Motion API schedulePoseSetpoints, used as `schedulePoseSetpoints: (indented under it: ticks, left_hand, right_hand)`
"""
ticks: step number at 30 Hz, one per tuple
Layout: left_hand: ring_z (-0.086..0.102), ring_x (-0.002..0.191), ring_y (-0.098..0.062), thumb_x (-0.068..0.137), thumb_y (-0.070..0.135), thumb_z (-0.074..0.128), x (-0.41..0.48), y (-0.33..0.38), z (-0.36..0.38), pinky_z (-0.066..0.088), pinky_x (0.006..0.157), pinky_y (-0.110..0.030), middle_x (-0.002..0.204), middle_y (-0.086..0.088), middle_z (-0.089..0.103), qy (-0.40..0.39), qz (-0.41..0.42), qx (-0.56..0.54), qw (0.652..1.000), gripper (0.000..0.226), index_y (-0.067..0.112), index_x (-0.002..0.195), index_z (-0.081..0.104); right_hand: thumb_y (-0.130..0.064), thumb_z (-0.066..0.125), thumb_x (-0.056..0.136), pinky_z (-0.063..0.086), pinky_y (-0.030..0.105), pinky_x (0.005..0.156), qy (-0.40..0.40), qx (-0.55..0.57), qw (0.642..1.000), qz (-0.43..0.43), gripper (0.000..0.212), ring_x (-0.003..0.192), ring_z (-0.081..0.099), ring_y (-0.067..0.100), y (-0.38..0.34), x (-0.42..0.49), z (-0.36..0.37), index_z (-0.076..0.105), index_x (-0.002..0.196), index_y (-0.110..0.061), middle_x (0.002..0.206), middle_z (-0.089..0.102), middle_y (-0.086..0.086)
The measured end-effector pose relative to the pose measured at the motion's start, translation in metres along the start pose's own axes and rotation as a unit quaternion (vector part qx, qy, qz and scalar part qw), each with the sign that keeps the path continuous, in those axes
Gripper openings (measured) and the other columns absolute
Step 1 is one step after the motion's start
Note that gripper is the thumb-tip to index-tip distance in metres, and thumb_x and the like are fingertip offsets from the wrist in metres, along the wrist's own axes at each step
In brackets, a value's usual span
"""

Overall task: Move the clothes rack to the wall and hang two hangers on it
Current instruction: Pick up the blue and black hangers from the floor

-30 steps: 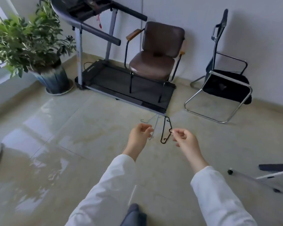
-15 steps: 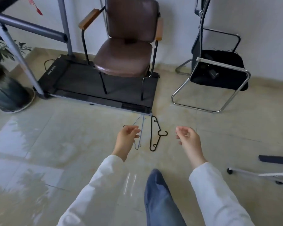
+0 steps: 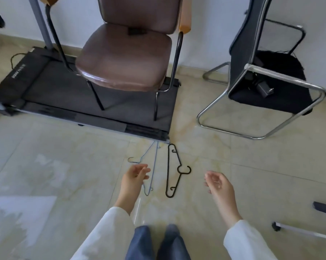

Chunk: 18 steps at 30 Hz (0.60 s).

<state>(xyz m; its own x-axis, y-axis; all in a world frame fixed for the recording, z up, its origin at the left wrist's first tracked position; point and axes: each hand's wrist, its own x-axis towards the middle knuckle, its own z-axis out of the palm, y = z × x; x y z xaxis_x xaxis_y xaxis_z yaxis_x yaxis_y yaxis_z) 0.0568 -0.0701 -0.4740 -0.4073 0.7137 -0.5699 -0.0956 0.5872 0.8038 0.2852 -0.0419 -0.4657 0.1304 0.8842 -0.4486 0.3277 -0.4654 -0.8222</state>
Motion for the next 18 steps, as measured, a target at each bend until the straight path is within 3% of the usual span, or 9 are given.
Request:
schedulePoseSetpoints:
  ticks: [2,7,12,18]
  left_hand:
    - [0.061,0.075,-0.010,0.088,0.017,0.051,0.040,-0.031,0.003,0.042,0.062,-0.023,0.085,0.005,0.067,-0.006,-0.007,0.010,1.000,0.011,0.025,0.086,0.059]
    - [0.060,0.074,-0.010,0.089,0.015,0.050,0.132,-0.121,0.011,0.042,0.063,-0.023,0.084,0.005,0.065,-0.006,-0.032,0.027,0.999,0.011,0.016,0.096,0.058]
    - [0.059,0.070,-0.011,0.088,0.013,0.051,0.215,-0.205,0.025,0.041,0.063,-0.022,0.081,0.003,0.064,0.010,-0.054,0.024,0.998,0.011,0.012,0.096,0.058]
    - [0.060,0.068,-0.011,0.084,0.015,0.057,0.313,-0.301,0.042,0.042,0.064,-0.027,0.085,-0.003,0.064,0.023,-0.085,0.053,0.995,0.012,0.011,0.096,0.057]
  right_hand:
    - [-0.025,0.058,0.086,0.050,0.044,0.085,0.006,0.004,1.000,0.013,0.005,0.095,0.062,0.027,0.037,0.027,0.018,0.058,0.089,-0.022,0.101,0.065,0.008]
    - [-0.018,0.057,0.087,0.046,0.026,0.061,0.015,0.017,0.999,0.047,0.009,0.081,0.061,0.021,0.134,0.098,0.067,0.056,0.095,-0.014,0.101,0.064,0.013]
    - [-0.020,0.058,0.086,0.047,0.031,0.069,0.014,0.019,0.998,0.057,0.012,0.079,0.062,0.019,0.224,0.172,0.106,0.057,0.097,-0.013,0.101,0.064,0.013]
    - [-0.029,0.061,0.083,0.047,0.026,0.064,0.027,0.018,0.996,0.081,0.019,0.079,0.062,0.018,0.328,0.252,0.141,0.057,0.097,-0.015,0.097,0.064,0.011]
